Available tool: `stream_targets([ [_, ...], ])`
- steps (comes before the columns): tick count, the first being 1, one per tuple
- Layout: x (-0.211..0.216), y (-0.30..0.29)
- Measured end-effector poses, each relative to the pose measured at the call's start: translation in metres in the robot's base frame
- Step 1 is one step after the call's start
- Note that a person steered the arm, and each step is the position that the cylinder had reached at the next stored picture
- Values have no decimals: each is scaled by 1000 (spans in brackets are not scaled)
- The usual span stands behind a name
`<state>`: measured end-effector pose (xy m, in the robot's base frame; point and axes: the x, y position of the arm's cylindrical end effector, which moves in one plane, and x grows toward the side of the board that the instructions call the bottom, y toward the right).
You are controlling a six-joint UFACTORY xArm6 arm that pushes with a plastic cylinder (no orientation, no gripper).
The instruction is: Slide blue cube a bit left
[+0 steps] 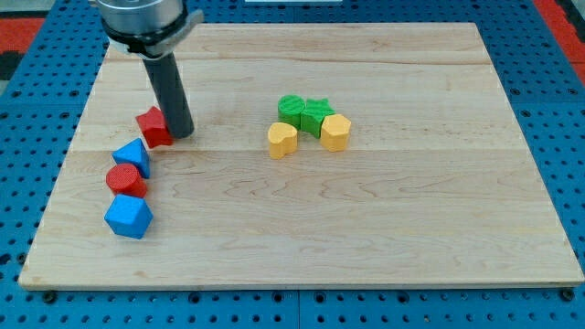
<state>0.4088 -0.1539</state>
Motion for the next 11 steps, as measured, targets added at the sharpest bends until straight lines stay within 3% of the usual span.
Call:
stream_targets([
  [1, 5, 9],
  [3, 114, 63],
  [4, 129, 46],
  [6, 142, -4],
  [11, 140, -11],
])
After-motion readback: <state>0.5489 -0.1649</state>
